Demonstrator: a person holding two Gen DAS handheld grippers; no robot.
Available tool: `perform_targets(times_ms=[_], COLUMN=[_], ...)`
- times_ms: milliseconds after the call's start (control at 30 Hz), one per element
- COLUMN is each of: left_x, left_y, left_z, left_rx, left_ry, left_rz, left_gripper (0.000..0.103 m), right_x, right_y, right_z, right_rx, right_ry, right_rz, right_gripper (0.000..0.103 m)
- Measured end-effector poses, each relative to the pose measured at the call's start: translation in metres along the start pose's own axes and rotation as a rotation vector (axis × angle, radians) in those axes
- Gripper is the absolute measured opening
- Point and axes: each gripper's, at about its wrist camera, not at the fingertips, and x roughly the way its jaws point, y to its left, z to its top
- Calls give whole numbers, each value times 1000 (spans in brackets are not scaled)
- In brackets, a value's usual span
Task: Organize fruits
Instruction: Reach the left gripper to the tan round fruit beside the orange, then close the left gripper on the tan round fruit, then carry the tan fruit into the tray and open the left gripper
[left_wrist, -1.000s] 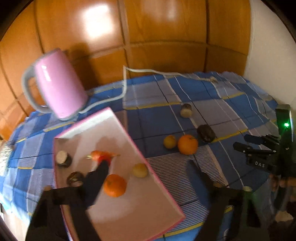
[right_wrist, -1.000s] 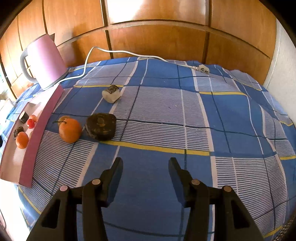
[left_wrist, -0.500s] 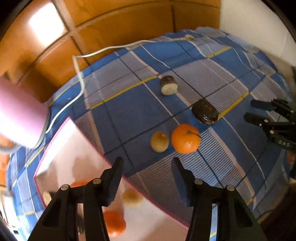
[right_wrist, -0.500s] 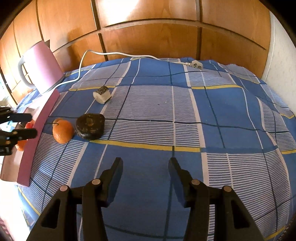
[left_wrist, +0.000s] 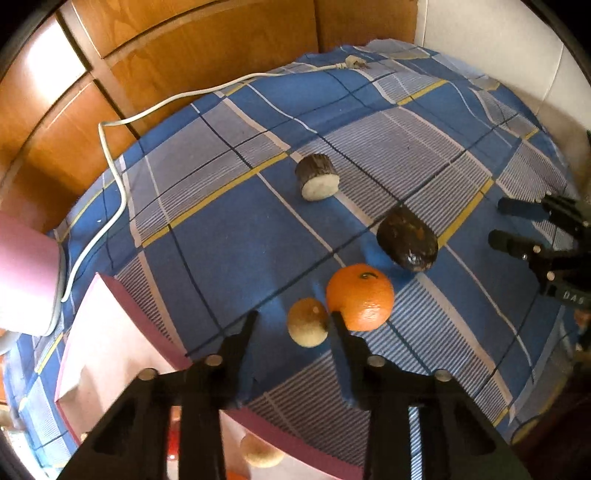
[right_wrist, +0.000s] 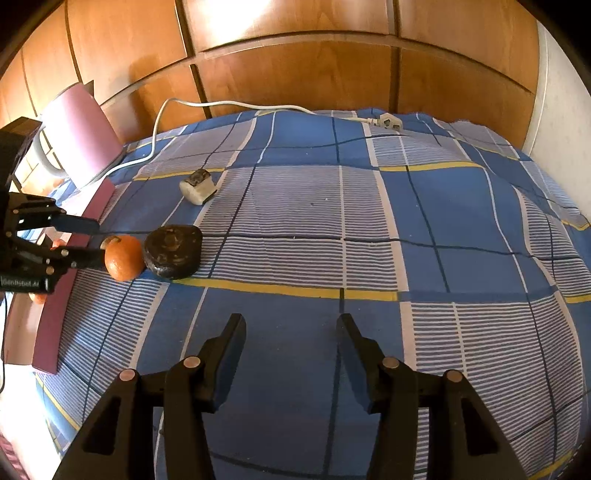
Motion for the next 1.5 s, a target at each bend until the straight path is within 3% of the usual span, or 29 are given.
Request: perform_targets(times_ms=[67,233,667,1000,1267,1500], left_x=[-1,0,15,17,-17,-43], left_y=[0,-8,-7,-1,3,-7], left_z=[-1,-14,9,-3,-31,-50], left_rx=[12,105,99,-33,-237,-349], left_ry=[7,57,35,-5,-133,-232], left_rz=[-34,-57,-49,-39,2,48], left_gripper=[24,24,26,25,25,25], right_x=[0,-2,0,1,-1,0], right_y=[0,0,2,0,4,11], right_z=[0,0,1,1,-1,-3], right_rx=[-4,-4,-7,1,-2,-33], right_ry=[0,-2,10,14,12,13], right_rz=[-4,-11,-14,-17,-25,-42], right_gripper=[52,52,52,52,52,52])
